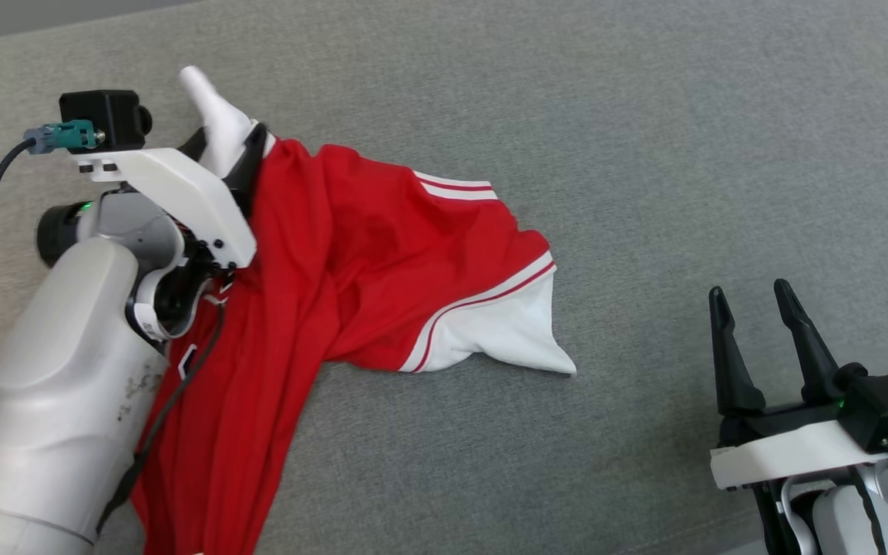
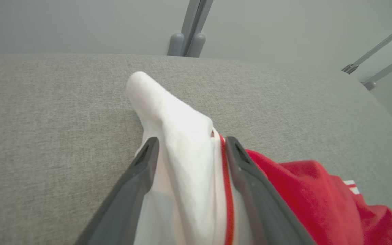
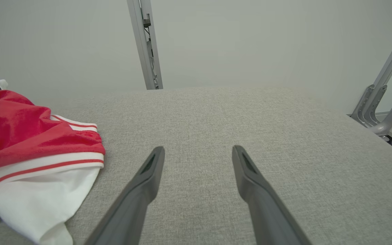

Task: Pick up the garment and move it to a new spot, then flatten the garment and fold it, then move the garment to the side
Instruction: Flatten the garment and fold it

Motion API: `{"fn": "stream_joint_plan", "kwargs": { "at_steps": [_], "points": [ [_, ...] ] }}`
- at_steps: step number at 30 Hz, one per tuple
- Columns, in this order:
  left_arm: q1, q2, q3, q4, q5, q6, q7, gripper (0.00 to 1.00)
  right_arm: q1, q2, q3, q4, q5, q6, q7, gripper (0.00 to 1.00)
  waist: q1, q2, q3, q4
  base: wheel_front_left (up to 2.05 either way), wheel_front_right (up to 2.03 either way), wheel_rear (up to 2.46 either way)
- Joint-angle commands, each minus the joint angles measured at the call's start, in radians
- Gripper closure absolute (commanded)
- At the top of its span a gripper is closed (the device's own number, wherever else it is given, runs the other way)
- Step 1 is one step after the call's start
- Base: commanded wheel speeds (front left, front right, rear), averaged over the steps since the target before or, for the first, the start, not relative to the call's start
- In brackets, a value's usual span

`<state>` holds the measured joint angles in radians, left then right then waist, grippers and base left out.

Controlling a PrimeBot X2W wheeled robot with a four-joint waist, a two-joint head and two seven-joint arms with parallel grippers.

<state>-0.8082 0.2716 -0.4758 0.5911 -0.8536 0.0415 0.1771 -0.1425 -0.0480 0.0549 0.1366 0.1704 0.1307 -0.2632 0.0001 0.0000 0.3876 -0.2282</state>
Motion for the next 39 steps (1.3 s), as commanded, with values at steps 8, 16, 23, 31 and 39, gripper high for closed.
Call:
{"fn": "stream_joint_plan", "kwargs": {
  "at_steps": [8, 16, 23, 31, 39],
  "points": [
    [-0.077, 0.004, -0.039, 0.193, 0.055, 0.021, 0.002, 1.0, -0.008, -0.005, 0.0, -0.012, 0.013, 0.0, -0.002, 0.0, -0.0001, 0.0, -0.013, -0.027, 0.0, 0.0, 0.0],
    [-0.106, -0.024, 0.005, 0.241, 0.044, 0.017, -0.157, 1.0, 0.025, -0.005, -0.015, 0.002, -0.005, 0.0, -0.002, 0.0, -0.0001, 0.0, -0.083, 0.005, 0.0, 0.0, 0.0],
    [-0.105, -0.013, 0.039, 0.235, 0.075, 0.073, -0.333, 1.0, 0.056, -0.005, -0.029, 0.004, -0.028, 0.0, -0.002, 0.0, -0.0001, 0.0, -0.145, 0.036, 0.0, 0.0, 0.0],
    [-0.023, -0.083, -0.005, 0.062, 0.111, 0.086, -0.413, 1.0, 0.098, -0.005, -0.036, 0.001, -0.058, 0.0, -0.002, 0.0, -0.0001, 0.0, -0.218, 0.076, 0.0, 0.0, 0.0],
    [0.102, -0.198, -0.253, -0.055, 0.193, 0.064, -0.34, 1.0, 0.073, -0.005, -0.005, 0.003, -0.047, 0.0, -0.002, 0.0, -0.0001, 0.0, -0.22, 0.027, 0.0, 0.0, 0.0]
  ]
}}
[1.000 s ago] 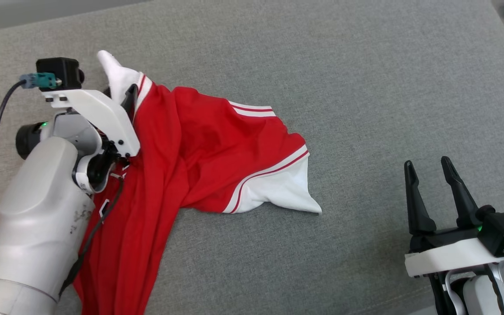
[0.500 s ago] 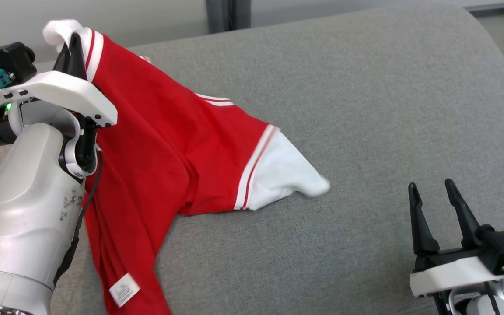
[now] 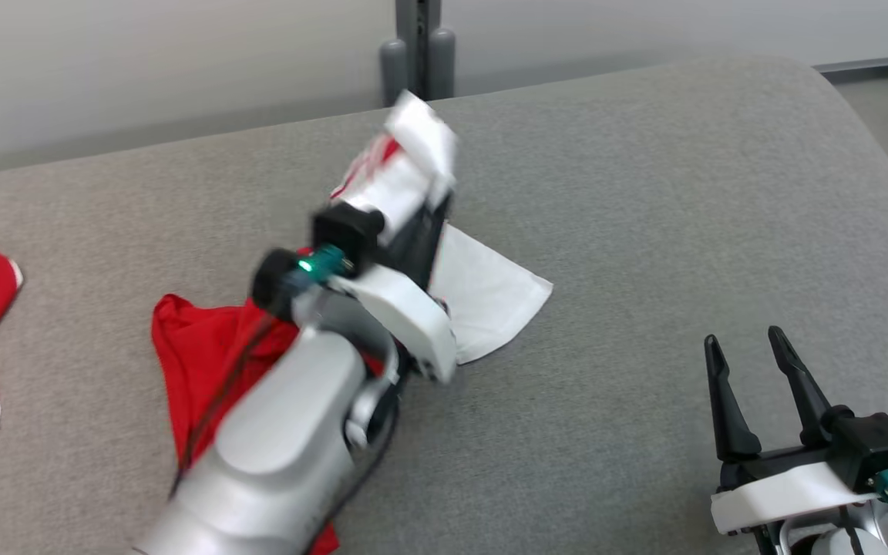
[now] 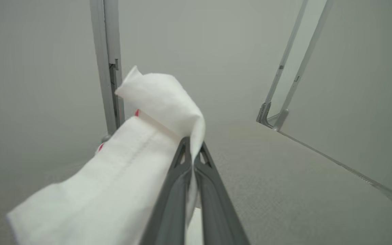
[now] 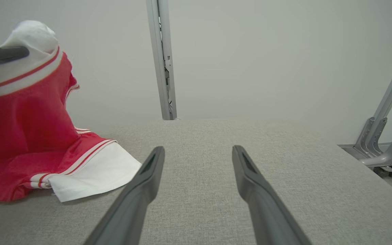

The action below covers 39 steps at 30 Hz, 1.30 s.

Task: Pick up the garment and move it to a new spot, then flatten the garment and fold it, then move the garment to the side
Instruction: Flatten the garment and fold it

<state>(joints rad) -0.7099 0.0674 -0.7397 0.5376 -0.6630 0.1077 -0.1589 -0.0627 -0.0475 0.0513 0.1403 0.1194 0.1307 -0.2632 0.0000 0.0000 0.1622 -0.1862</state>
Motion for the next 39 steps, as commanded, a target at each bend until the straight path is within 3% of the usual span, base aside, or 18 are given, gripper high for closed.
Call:
{"fn": "stream_joint_plan", "kwargs": {
  "at_steps": [1, 8, 9, 10, 16, 20, 25, 28, 30, 34, 39],
  "points": [
    [0.015, -0.002, -0.024, 0.0, 0.009, -0.006, 0.004, 1.0, -0.009, -0.006, 0.002, 0.0, 0.011, 0.0, -0.002, 0.0, 0.0, 0.0, 0.008, -0.03, 0.0, 0.0, 0.0],
    [0.049, -0.015, -0.224, 0.051, 0.016, -0.007, 0.004, 1.0, -0.008, -0.006, 0.01, 0.009, 0.065, 0.0, -0.002, 0.0, 0.0, 0.0, 0.043, -0.15, 0.0, 0.0, 0.0],
    [0.052, -0.014, -0.245, 0.055, 0.012, -0.003, -0.003, 0.61, -0.005, -0.005, 0.008, 0.01, 0.073, 0.0, -0.002, 0.0, 0.0, 0.0, 0.046, -0.164, 0.0, 0.0, 0.0],
    [0.059, -0.015, -0.267, 0.059, 0.005, -0.002, -0.006, 0.0, -0.001, -0.005, 0.006, 0.012, 0.081, 0.0, -0.002, 0.0, 0.0, 0.0, 0.048, -0.177, 0.0, 0.0, 0.0],
    [0.092, -0.013, -0.383, 0.003, -0.076, -0.078, -0.029, 0.0, 0.016, -0.005, -0.016, 0.018, 0.09, 0.0, -0.002, 0.0, 0.0, 0.0, 0.039, -0.195, 0.0, 0.0, 0.0],
    [0.12, -0.014, -0.406, -0.047, -0.107, -0.082, -0.071, 0.0, 0.017, -0.005, -0.033, 0.012, 0.076, 0.0, -0.002, 0.0, 0.0, 0.0, 0.016, -0.164, 0.0, 0.0, 0.0],
    [0.165, 0.0, -0.342, -0.085, -0.102, -0.049, -0.101, 0.0, 0.025, -0.005, -0.045, 0.001, 0.051, 0.0, -0.002, 0.0, 0.0, 0.0, -0.023, -0.114, 0.0, 0.0, 0.0],
    [0.262, 0.048, -0.206, -0.161, -0.062, 0.017, -0.105, 0.0, 0.037, -0.006, -0.065, -0.011, 0.023, 0.0, -0.002, 0.0, 0.0, 0.0, -0.057, -0.052, 0.0, 0.0, 0.0],
    [0.294, 0.057, -0.183, -0.169, -0.057, 0.026, -0.105, 0.0, 0.041, -0.006, -0.066, -0.012, 0.018, 0.0, -0.002, 0.0, 0.0, 0.0, -0.064, -0.039, 0.0, 0.0, 0.0],
    [0.349, 0.073, -0.13, -0.164, -0.043, 0.017, -0.106, 0.0, 0.052, -0.006, -0.06, -0.004, 0.005, 0.0, -0.002, 0.0, 0.0, 0.0, -0.086, 0.004, 0.0, 0.0, 0.0],
    [0.355, 0.044, -0.132, -0.104, -0.09, -0.043, -0.092, 0.0, 0.03, -0.006, -0.04, -0.003, 0.006, 0.0, -0.002, 0.0, 0.0, 0.0, -0.079, 0.013, 0.0, 0.0, 0.0]
  ]
}}
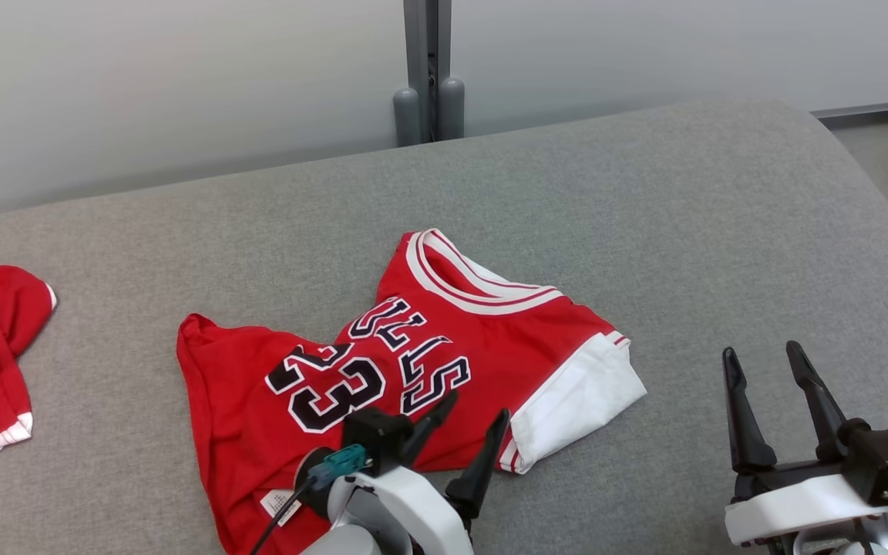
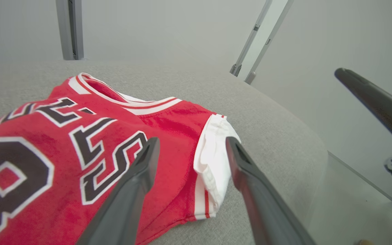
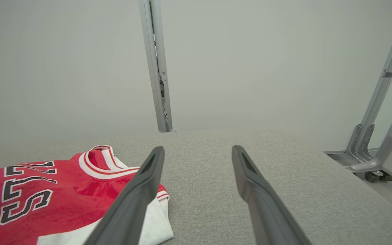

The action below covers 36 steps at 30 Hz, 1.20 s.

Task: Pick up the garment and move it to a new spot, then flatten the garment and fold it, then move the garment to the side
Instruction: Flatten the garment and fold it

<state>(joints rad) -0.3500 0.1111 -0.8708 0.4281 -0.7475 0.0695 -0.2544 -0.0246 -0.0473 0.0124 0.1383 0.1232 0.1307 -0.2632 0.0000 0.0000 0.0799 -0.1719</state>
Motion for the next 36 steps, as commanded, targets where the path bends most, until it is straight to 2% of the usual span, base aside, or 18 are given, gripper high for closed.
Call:
{"fn": "stream_joint_plan", "kwargs": {
  "at_steps": [1, 8, 17, 18, 19, 20, 30, 36],
  "points": [
    [-0.014, -0.008, -0.006, 0.022, -0.017, -0.016, 0.02, 0.0, -0.012, -0.006, 0.004, -0.002, 0.005, 0.0, -0.002, 0.0, 0.0, 0.0, 0.009, -0.004, 0.0, 0.0, 0.0],
    [-0.061, -0.04, -0.034, 0.127, -0.077, -0.064, 0.12, 0.0, -0.024, -0.006, 0.017, -0.001, 0.025, 0.0, -0.002, 0.0, 0.0, 0.0, 0.059, -0.051, 0.0, 0.0, 0.0],
    [-0.093, -0.052, -0.063, 0.165, -0.11, -0.127, 0.13, 0.0, -0.025, -0.006, 0.002, 0.0, 0.028, 0.0, -0.002, 0.0, 0.0, 0.0, 0.084, -0.085, 0.0, 0.0, 0.0],
    [-0.097, -0.053, -0.067, 0.164, -0.108, -0.133, 0.126, 0.31, -0.027, -0.006, 0.001, 0.001, 0.027, 0.0, -0.002, 0.0, 0.0, 0.0, 0.084, -0.086, 0.0, 0.0, 0.0],
    [-0.098, -0.054, -0.073, 0.164, -0.107, -0.136, 0.121, 0.71, -0.03, -0.006, 0.001, 0.002, 0.027, 0.0, -0.002, 0.0, 0.0, 0.0, 0.085, -0.087, 0.0, 0.0, 0.0],
    [-0.098, -0.055, -0.083, 0.168, -0.103, -0.139, 0.123, 1.0, -0.032, -0.006, 0.002, 0.002, 0.028, 0.0, -0.002, 0.0, 0.0, 0.0, 0.085, -0.088, 0.0, 0.0, 0.0],
    [-0.128, -0.058, -0.185, 0.226, -0.041, -0.15, 0.081, 1.0, -0.045, -0.006, 0.013, 0.003, 0.037, 0.0, -0.002, 0.0, 0.0, 0.0, 0.091, -0.134, 0.0, 0.0, 0.0],
    [-0.17, -0.049, -0.329, 0.266, 0.153, -0.139, 0.017, 1.0, -0.031, -0.006, 0.006, 0.006, 0.047, 0.0, -0.002, 0.0, 0.0, 0.0, 0.097, -0.174, 0.0, 0.0, 0.0]
  ]
}}
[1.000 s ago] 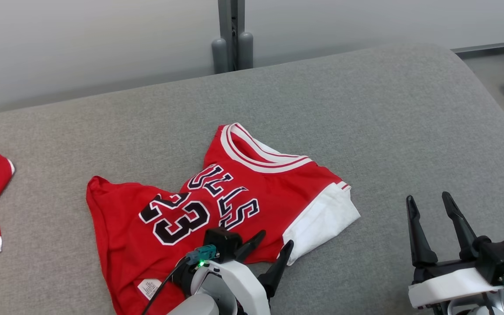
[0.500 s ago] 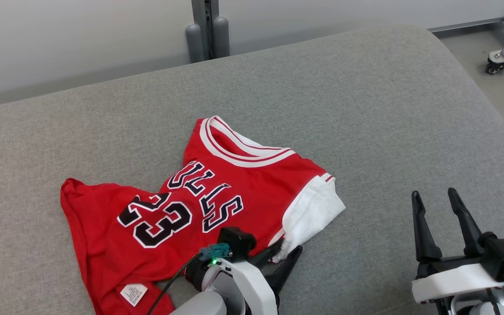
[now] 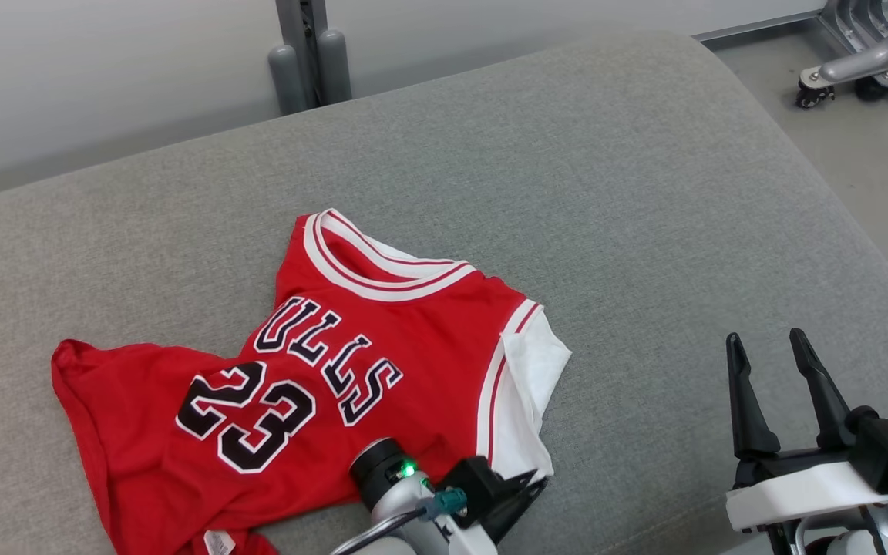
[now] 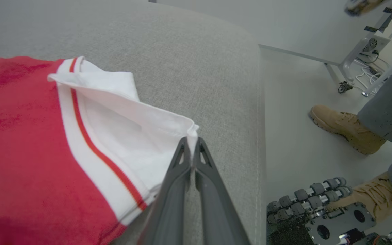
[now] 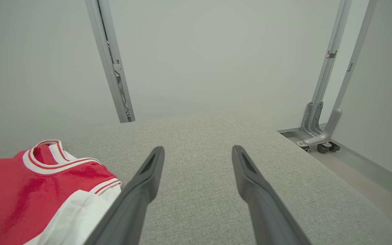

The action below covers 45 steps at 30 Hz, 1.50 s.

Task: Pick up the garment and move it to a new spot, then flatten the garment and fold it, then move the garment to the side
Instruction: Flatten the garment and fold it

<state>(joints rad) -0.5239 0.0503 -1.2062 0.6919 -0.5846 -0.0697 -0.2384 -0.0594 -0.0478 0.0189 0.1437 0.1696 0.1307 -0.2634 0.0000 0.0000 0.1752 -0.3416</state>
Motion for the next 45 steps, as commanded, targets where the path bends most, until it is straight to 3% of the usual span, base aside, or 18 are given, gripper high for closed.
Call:
{"fn": "stream_joint_plan", "kwargs": {
  "at_steps": [1, 4, 5, 6, 7, 11, 19, 22, 25, 33, 45],
  "points": [
    [0.002, 0.015, -0.01, 0.014, 0.022, -0.004, -0.005, 1.0, 0.005, -0.005, 0.0, 0.001, 0.004, 0.0, -0.002, 0.0, 0.0, 0.0, 0.002, -0.011, 0.0, 0.0, 0.0],
    [0.011, 0.014, -0.046, 0.054, 0.104, -0.012, -0.018, 1.0, 0.006, -0.005, -0.001, 0.003, 0.013, 0.0, -0.002, 0.0, 0.0, 0.0, 0.001, -0.024, 0.0, 0.0, 0.0],
    [0.018, 0.014, -0.052, 0.069, 0.124, -0.016, -0.019, 0.77, 0.008, -0.005, 0.0, 0.004, 0.014, 0.0, -0.002, 0.0, 0.0, 0.0, 0.0, -0.027, 0.0, 0.0, 0.0],
    [0.025, 0.014, -0.055, 0.08, 0.136, -0.018, -0.021, 0.46, 0.009, -0.005, 0.001, 0.005, 0.015, 0.0, -0.002, 0.0, 0.0, 0.0, -0.001, -0.03, 0.0, 0.0, 0.0],
    [0.026, 0.014, -0.057, 0.087, 0.148, -0.02, -0.023, 0.0, 0.009, -0.005, 0.0, 0.005, 0.017, 0.0, -0.002, 0.0, 0.0, 0.0, -0.002, -0.031, 0.0, 0.0, 0.0],
    [0.051, 0.009, -0.043, 0.093, 0.126, -0.034, -0.027, 0.0, 0.016, -0.005, -0.005, 0.007, 0.014, 0.0, -0.002, 0.0, 0.0, 0.0, -0.011, -0.031, 0.0, 0.0, 0.0],
    [0.089, 0.007, 0.167, -0.082, 0.006, -0.013, -0.026, 0.0, 0.022, -0.005, -0.013, 0.003, 0.01, 0.0, -0.002, 0.0, 0.0, 0.0, -0.029, -0.018, 0.0, 0.0, 0.0],
    [0.075, 0.007, 0.22, -0.062, -0.043, 0.015, -0.001, 0.0, 0.014, -0.005, -0.009, 0.001, 0.012, 0.0, -0.002, 0.0, 0.0, 0.0, -0.023, -0.019, 0.0, 0.0, 0.0],
    [0.061, 0.003, 0.267, -0.034, -0.133, -0.006, 0.053, 0.0, 0.002, -0.005, 0.006, 0.001, 0.019, 0.0, -0.002, 0.0, 0.0, 0.0, -0.01, -0.031, 0.0, 0.0, 0.0],
    [0.012, 0.002, 0.253, 0.035, -0.226, -0.043, 0.154, 0.0, -0.008, -0.005, 0.004, 0.009, 0.034, 0.0, -0.002, 0.0, 0.0, 0.0, 0.02, -0.077, 0.0, 0.0, 0.0],
    [-0.037, 0.002, 0.168, 0.03, -0.25, -0.052, 0.152, 0.0, -0.021, -0.005, 0.016, 0.012, 0.061, 0.0, -0.002, 0.0, 0.0, 0.0, 0.046, -0.135, 0.0, 0.0, 0.0]
  ]
}}
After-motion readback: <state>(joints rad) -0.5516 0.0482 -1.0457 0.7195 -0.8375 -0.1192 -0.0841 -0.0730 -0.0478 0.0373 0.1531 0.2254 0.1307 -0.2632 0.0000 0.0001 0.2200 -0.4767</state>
